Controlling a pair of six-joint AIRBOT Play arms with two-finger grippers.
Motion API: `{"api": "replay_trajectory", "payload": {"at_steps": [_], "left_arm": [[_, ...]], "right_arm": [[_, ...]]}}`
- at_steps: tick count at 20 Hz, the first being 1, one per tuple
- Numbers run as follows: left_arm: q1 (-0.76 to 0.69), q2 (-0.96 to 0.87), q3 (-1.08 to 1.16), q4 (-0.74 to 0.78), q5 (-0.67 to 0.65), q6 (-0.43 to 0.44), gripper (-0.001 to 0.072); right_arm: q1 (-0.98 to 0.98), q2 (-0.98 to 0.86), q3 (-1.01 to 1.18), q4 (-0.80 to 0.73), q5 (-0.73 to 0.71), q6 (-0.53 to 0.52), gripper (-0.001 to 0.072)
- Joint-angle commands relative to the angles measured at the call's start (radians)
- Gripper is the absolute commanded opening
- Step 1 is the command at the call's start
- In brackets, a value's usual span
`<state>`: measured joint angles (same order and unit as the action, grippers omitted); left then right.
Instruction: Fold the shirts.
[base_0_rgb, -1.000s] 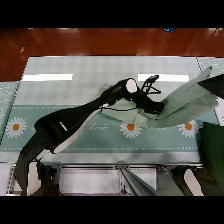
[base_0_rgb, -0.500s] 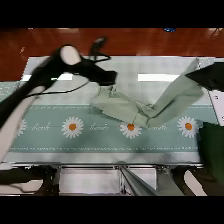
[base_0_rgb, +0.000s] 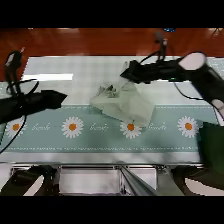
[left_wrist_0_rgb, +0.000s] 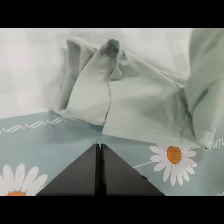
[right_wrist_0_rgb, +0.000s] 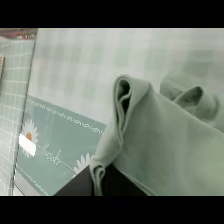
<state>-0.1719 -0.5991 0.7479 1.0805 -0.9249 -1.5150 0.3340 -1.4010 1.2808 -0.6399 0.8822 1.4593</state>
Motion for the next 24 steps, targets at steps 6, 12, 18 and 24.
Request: {"api": "replay_trajectory", "payload": {"at_steps": [6,12,18,24], "left_arm": [[0.030,0.132,-0.112,0.001,0.002,-0.035,0.0019],[0.028,0.078,-0.116,0.001,0.002,-0.035,0.0019],[0.112,0.017,-0.085,0.035,0.089,0.006,0.0019],[0.188,0.058,-0.063,0.016,0.005,-0.001,0.0019]], "right_arm": [[0.087,-0.286,0.131,0.061,-0.069,-0.005,0.0031],[0.085,-0.317,0.131,0.184,-0.124,-0.042,0.0407],[-0.210,-0.121,0.131,0.145,0.218,-0.057,0.0405],[-0.595,0.383,-0.047,-0.681,0.377,0.113,0.0406]]}}
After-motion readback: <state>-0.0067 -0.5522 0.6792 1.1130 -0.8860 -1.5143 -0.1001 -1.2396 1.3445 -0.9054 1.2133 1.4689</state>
